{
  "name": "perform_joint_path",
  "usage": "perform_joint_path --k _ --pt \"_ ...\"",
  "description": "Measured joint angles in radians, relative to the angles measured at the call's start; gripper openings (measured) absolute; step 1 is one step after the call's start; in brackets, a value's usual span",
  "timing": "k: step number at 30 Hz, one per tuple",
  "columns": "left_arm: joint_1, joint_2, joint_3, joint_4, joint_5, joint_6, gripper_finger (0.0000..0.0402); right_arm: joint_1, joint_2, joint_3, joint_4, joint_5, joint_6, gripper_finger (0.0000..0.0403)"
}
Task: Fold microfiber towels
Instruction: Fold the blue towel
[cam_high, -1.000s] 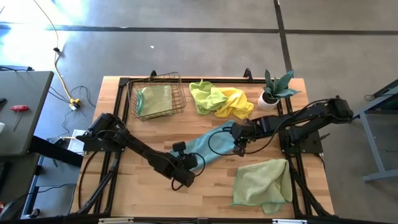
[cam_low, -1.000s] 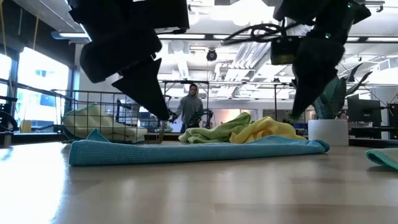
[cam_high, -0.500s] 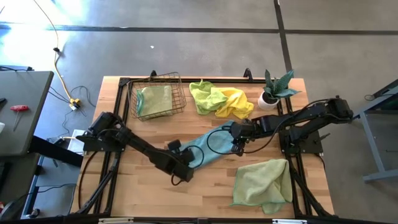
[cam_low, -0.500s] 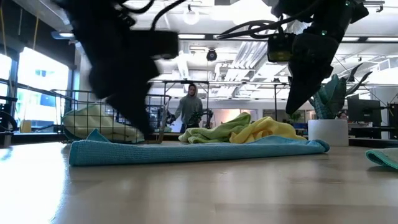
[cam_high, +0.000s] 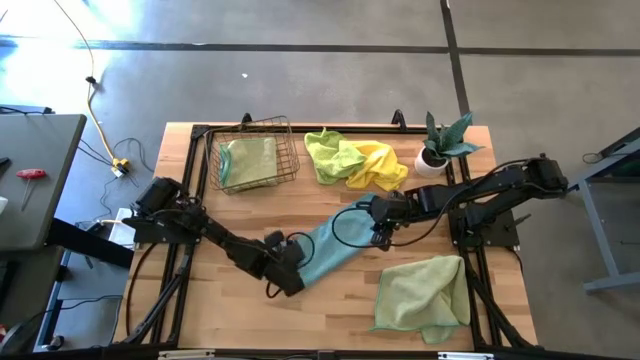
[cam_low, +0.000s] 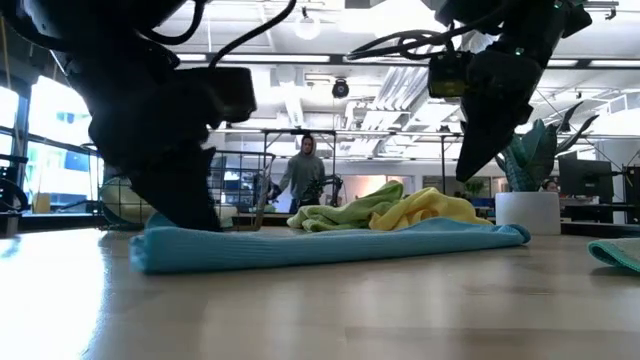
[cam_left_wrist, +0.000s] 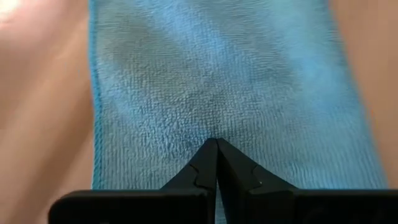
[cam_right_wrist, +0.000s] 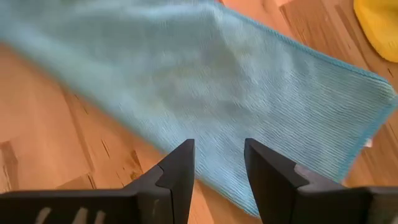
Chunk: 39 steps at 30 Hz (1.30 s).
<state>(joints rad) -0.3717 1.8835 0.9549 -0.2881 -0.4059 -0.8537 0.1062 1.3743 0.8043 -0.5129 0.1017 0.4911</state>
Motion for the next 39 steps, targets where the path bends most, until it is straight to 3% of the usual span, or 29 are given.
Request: perform_joint_path --k 6,16,24,31,39 --pt "-0.001 0.007 -0.064 0.259 0.039 0.01 0.0 0.0 0.0 0.0 0.047 0.004 0.002 0.0133" --pt "-0.01 0.011 -0.066 0.279 0.003 -0.007 0.0 -0.019 0.0 0.001 0.048 0.035 0.04 0.0134" --pt "-0.016 0.012 -0.065 0.272 -0.027 -0.006 0.0 -0.146 0.0 0.001 -0.296 -0.048 0.088 0.018" --pt "-0.016 0.012 -0.065 0.259 -0.04 -0.018 0.0 -0.242 -0.001 0.0 -0.467 0.009 -0.071 0.023" --pt "-0.016 0.011 -0.065 0.211 -0.058 -0.09 0.0 -0.294 -0.073 -0.007 -0.438 0.026 -0.157 0.0225"
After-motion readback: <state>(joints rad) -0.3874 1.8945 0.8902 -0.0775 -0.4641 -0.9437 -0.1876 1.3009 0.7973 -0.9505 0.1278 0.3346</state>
